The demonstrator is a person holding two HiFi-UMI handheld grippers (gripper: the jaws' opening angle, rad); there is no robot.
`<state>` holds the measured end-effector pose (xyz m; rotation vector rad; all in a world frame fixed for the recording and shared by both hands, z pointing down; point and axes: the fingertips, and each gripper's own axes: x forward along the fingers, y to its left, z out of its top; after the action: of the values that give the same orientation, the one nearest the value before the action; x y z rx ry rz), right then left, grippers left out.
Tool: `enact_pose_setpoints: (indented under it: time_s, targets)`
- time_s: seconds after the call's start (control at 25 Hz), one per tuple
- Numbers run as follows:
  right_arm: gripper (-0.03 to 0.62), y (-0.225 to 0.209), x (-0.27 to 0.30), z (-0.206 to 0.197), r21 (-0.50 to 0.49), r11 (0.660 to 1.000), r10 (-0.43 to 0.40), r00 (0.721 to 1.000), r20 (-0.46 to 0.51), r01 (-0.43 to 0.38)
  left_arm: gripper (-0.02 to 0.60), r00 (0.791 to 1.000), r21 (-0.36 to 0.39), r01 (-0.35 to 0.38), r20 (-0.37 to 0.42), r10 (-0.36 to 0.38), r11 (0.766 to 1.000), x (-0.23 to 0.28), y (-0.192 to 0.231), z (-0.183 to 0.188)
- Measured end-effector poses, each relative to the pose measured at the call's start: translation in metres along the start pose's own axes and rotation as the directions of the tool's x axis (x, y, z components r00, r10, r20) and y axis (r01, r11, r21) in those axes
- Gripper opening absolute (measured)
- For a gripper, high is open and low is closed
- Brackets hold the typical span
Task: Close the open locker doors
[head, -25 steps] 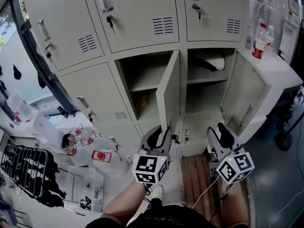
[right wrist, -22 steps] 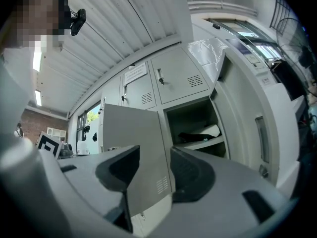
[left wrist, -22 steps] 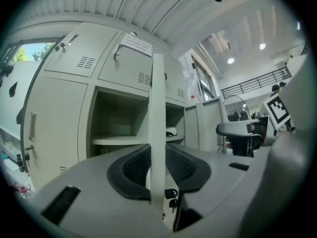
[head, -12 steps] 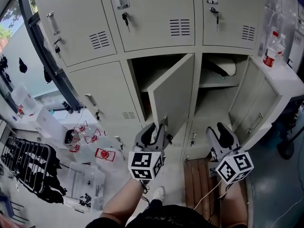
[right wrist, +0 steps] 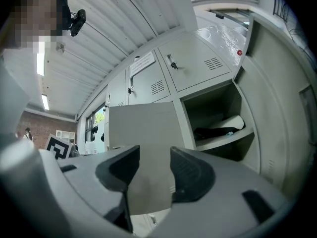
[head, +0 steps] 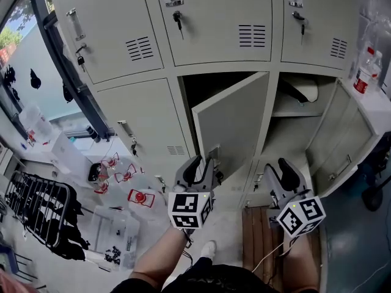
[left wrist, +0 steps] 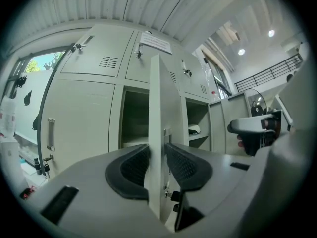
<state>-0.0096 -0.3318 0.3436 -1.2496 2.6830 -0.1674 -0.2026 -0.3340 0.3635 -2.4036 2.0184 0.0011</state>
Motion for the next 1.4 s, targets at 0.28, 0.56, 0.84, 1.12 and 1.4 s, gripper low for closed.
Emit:
enact_pose_setpoints:
  time_s: [0.28, 0.56, 0.84, 1.12, 1.4]
  targets:
    - [0.18, 0.002, 0.025, -0.003, -0.005, 1.0, 0.001, 1.0, -0.009, -0.001, 0.108, 0.999, -0.002, -0.041, 0.0, 0.041, 0.999, 0.016, 0.03, 0.0]
    - [0.181, 0.002, 0.049, -0.009, -0.009, 1.0, -0.007, 1.0, -0.023, 0.007, 0.092, 0.998, -0.005, -0.059, -0.001, 0.059, 0.998, 0.036, 0.054, 0.001]
    - [0.181, -0.002, 0.07, -0.014, -0.007, 1.0, -0.019, 0.999, -0.026, 0.019, 0.084, 0.996, 0.008, -0.086, 0.006, 0.086, 0.996, 0.056, 0.072, 0.0]
    - [0.181, -0.008, 0.09, -0.02, 0.006, 0.999, -0.038, 0.999, -0.021, 0.038, 0.081, 0.994, 0.047, -0.105, 0.013, 0.105, 0.993, 0.076, 0.087, 0.001]
    - [0.18, -0.011, 0.103, -0.025, 0.005, 0.998, -0.054, 0.998, -0.025, 0.055, 0.091, 0.989, 0.075, -0.146, 0.006, 0.146, 0.986, 0.095, 0.1, -0.004]
